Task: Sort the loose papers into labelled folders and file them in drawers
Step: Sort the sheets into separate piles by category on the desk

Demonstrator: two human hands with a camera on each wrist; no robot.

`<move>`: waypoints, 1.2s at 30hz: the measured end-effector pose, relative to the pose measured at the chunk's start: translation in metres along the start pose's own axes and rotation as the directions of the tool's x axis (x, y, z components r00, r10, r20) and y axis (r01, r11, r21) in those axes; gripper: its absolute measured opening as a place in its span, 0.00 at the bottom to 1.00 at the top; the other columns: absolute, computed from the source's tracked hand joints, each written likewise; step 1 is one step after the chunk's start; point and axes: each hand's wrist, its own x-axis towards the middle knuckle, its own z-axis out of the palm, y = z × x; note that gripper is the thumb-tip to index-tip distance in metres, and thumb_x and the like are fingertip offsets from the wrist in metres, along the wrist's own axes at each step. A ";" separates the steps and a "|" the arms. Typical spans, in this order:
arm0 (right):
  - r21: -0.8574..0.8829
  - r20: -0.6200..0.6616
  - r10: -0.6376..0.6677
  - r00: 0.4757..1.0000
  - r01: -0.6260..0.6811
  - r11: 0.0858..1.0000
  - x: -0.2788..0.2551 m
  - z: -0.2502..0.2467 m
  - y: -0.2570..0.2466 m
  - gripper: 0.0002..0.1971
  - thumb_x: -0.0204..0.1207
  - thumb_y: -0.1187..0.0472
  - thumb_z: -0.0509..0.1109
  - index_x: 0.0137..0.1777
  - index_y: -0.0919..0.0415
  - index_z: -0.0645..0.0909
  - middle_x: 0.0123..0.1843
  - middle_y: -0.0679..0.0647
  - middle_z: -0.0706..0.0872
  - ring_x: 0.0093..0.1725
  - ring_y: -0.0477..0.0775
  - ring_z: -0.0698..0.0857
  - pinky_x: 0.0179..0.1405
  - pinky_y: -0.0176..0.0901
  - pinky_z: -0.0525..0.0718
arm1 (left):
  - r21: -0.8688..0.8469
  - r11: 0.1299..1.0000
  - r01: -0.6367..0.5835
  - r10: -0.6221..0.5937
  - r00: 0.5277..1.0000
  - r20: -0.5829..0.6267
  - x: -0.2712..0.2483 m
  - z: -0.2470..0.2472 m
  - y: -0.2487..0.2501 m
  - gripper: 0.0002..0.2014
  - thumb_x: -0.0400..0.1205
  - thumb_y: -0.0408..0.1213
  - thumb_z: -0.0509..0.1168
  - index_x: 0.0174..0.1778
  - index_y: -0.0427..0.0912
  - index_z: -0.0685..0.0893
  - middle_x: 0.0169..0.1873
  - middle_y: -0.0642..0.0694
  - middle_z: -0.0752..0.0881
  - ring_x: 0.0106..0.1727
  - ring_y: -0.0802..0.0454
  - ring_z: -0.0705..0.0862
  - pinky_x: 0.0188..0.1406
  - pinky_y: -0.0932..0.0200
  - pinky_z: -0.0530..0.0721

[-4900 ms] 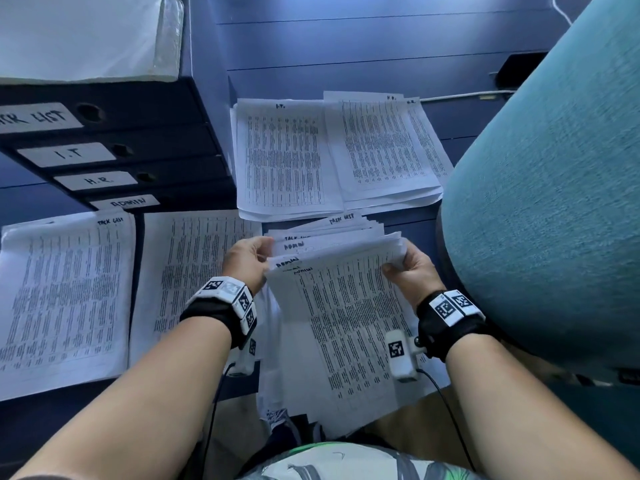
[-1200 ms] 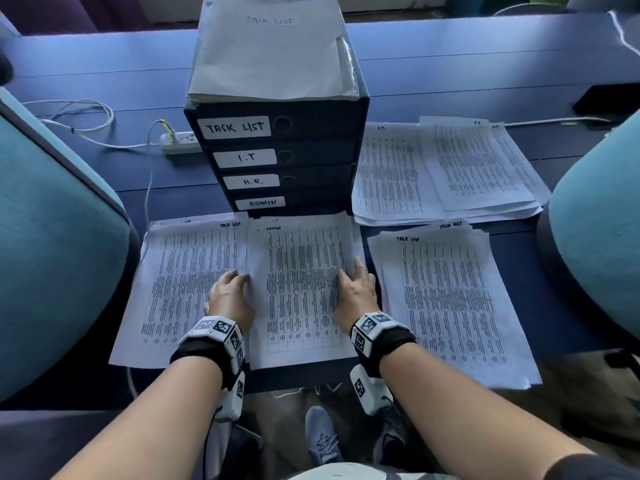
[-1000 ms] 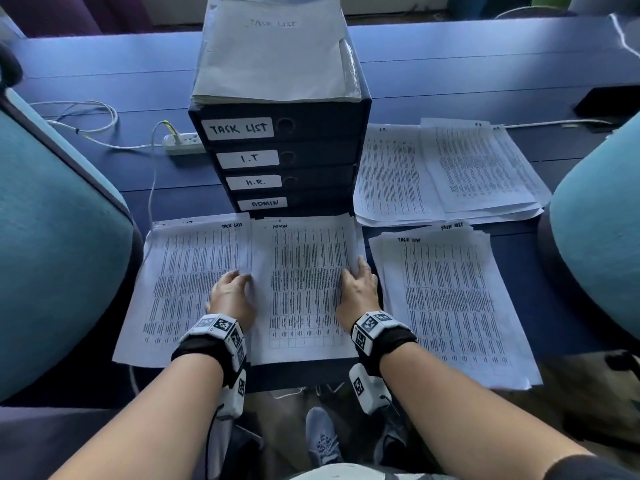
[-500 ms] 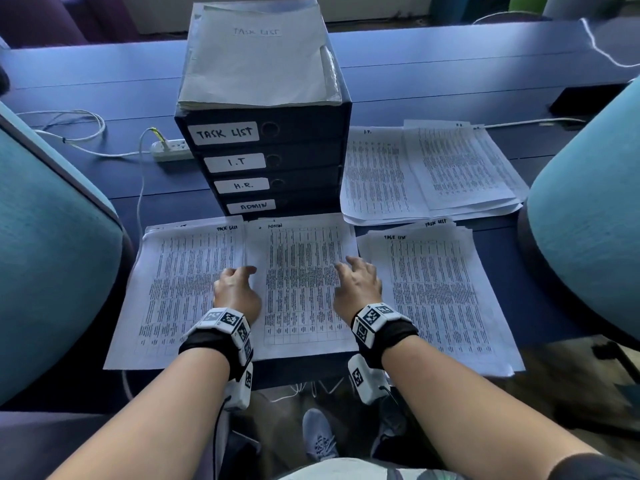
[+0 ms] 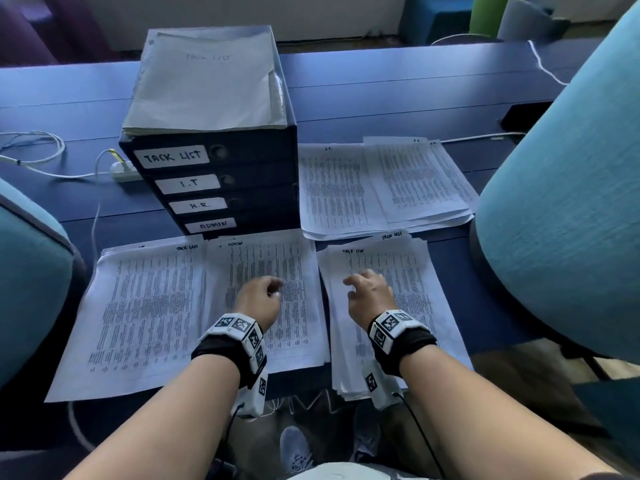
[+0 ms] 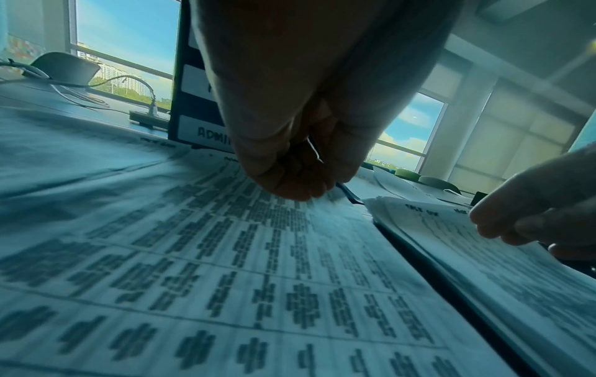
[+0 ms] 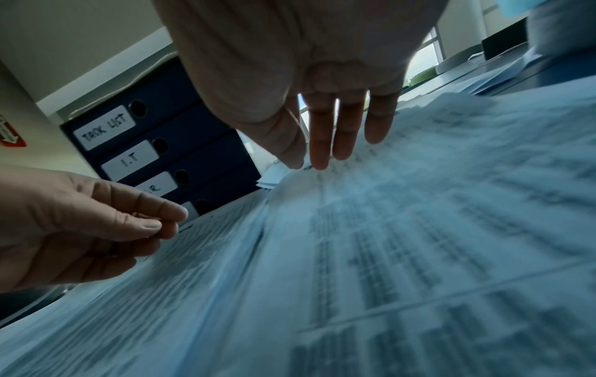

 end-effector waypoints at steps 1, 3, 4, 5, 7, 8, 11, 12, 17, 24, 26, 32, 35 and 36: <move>0.010 0.003 0.005 1.000 -0.005 1.000 0.002 -0.003 0.008 0.17 0.81 0.63 0.62 0.67 0.53 0.80 0.65 0.53 0.78 0.67 0.57 0.73 0.67 0.52 0.74 | -0.001 1.000 -0.002 0.002 1.000 0.013 0.001 0.005 0.006 0.12 0.84 0.31 0.64 0.62 0.45 0.85 0.58 0.52 0.86 0.55 0.53 0.85 0.60 0.56 0.84; 0.028 0.008 0.004 1.000 -0.004 1.000 0.006 -0.011 0.025 0.16 0.81 0.64 0.63 0.66 0.54 0.81 0.64 0.53 0.79 0.66 0.57 0.74 0.67 0.54 0.76 | -0.047 0.999 0.019 -0.018 0.999 0.029 0.005 0.015 0.017 0.13 0.84 0.31 0.64 0.62 0.46 0.85 0.56 0.51 0.87 0.54 0.53 0.85 0.57 0.58 0.85; 0.031 0.011 0.000 1.000 0.000 1.000 0.007 -0.015 0.033 0.16 0.80 0.64 0.63 0.66 0.54 0.81 0.64 0.53 0.79 0.66 0.56 0.74 0.67 0.53 0.76 | -0.078 0.996 0.038 -0.036 0.999 0.026 0.007 0.021 0.022 0.12 0.83 0.31 0.65 0.61 0.46 0.86 0.55 0.50 0.88 0.53 0.53 0.86 0.55 0.59 0.85; 0.030 0.014 -0.004 1.000 0.003 1.000 0.009 -0.018 0.042 0.16 0.81 0.64 0.63 0.66 0.54 0.81 0.64 0.52 0.79 0.66 0.56 0.74 0.68 0.53 0.76 | -0.105 0.993 0.054 -0.053 0.998 0.018 0.009 0.027 0.027 0.12 0.83 0.30 0.66 0.60 0.46 0.87 0.54 0.50 0.89 0.52 0.54 0.86 0.54 0.59 0.85; 0.028 0.025 -0.009 1.000 0.009 1.000 0.013 -0.024 0.060 0.16 0.81 0.64 0.62 0.66 0.54 0.81 0.64 0.51 0.78 0.66 0.55 0.73 0.67 0.50 0.76 | -0.152 0.985 0.076 -0.074 0.997 0.016 0.015 0.039 0.037 0.12 0.82 0.29 0.67 0.58 0.45 0.88 0.52 0.49 0.90 0.51 0.54 0.87 0.57 0.57 0.86; 0.029 0.027 -0.013 1.000 0.012 0.999 0.015 -0.027 0.069 0.16 0.81 0.64 0.62 0.66 0.54 0.81 0.63 0.51 0.79 0.65 0.55 0.74 0.67 0.50 0.76 | -0.175 0.981 0.083 -0.080 0.997 0.021 0.018 0.045 0.042 0.12 0.81 0.29 0.67 0.57 0.45 0.88 0.52 0.48 0.90 0.51 0.53 0.87 0.58 0.54 0.86; 0.029 0.015 -0.033 0.999 0.032 0.999 0.023 -0.033 0.092 0.16 0.80 0.64 0.63 0.66 0.54 0.82 0.62 0.52 0.79 0.63 0.56 0.75 0.66 0.53 0.77 | -0.240 0.963 0.125 -0.120 0.992 0.036 0.027 0.060 0.057 0.12 0.81 0.28 0.67 0.57 0.44 0.88 0.52 0.47 0.90 0.51 0.51 0.88 0.59 0.49 0.87; 0.024 0.009 -0.040 0.999 0.039 0.999 0.025 -0.036 0.098 0.16 0.79 0.64 0.64 0.66 0.54 0.82 0.62 0.52 0.79 0.63 0.56 0.75 0.65 0.53 0.77 | -0.248 0.959 0.140 -0.134 0.990 0.039 0.030 0.064 0.061 0.13 0.81 0.27 0.67 0.59 0.44 0.87 0.53 0.46 0.90 0.52 0.50 0.88 0.60 0.49 0.86; -0.050 0.041 -0.104 0.994 0.106 0.993 0.028 -0.039 0.124 0.21 0.77 0.63 0.66 0.70 0.50 0.77 0.67 0.49 0.76 0.68 0.55 0.71 0.70 0.56 0.73 | -0.115 0.976 0.184 -0.184 0.983 0.017 0.041 0.085 0.073 0.20 0.81 0.27 0.65 0.70 0.40 0.82 0.61 0.44 0.86 0.61 0.48 0.85 0.67 0.55 0.80; -0.153 0.158 -0.124 0.980 0.148 0.977 0.036 -0.038 0.132 0.20 0.77 0.55 0.69 0.68 0.42 0.71 0.69 0.46 0.67 0.68 0.53 0.66 0.70 0.55 0.69 | 0.165 0.969 0.184 -0.179 0.983 -0.047 0.044 0.094 0.085 0.07 0.77 0.26 0.62 0.44 0.38 0.84 0.46 0.39 0.86 0.47 0.41 0.84 0.39 0.57 0.76; -0.169 0.165 -0.119 0.979 0.147 0.975 0.039 -0.039 0.131 0.20 0.76 0.55 0.69 0.66 0.42 0.71 0.68 0.46 0.67 0.68 0.53 0.66 0.69 0.54 0.71 | 0.169 0.967 0.189 -0.186 0.982 -0.037 0.043 0.092 0.087 0.06 0.77 0.27 0.62 0.44 0.37 0.84 0.45 0.39 0.86 0.45 0.42 0.83 0.38 0.56 0.76; -0.228 0.163 -0.123 0.979 0.159 0.961 0.040 -0.040 0.125 0.22 0.73 0.59 0.69 0.66 0.44 0.70 0.68 0.48 0.67 0.67 0.54 0.67 0.66 0.54 0.72 | -0.020 0.975 0.223 -0.223 0.974 0.029 0.038 0.088 0.093 0.21 0.80 0.36 0.69 0.70 0.43 0.77 0.58 0.44 0.87 0.57 0.46 0.85 0.56 0.55 0.82; -0.216 0.171 -0.108 0.979 0.145 0.966 0.041 -0.041 0.123 0.23 0.73 0.59 0.68 0.67 0.45 0.71 0.68 0.48 0.67 0.67 0.55 0.67 0.68 0.54 0.71 | -0.099 0.977 0.187 -0.189 0.982 -0.018 0.032 0.091 0.091 0.10 0.79 0.35 0.72 0.55 0.46 0.84 0.49 0.47 0.89 0.50 0.50 0.86 0.51 0.58 0.84; -0.180 0.167 -0.099 0.981 0.129 0.975 0.041 -0.042 0.123 0.23 0.74 0.59 0.68 0.68 0.45 0.71 0.68 0.48 0.68 0.68 0.55 0.66 0.69 0.55 0.70 | -0.138 0.973 0.183 -0.191 0.980 -0.049 0.029 0.091 0.092 0.05 0.79 0.34 0.72 0.47 0.46 0.84 0.45 0.49 0.89 0.47 0.50 0.85 0.48 0.60 0.82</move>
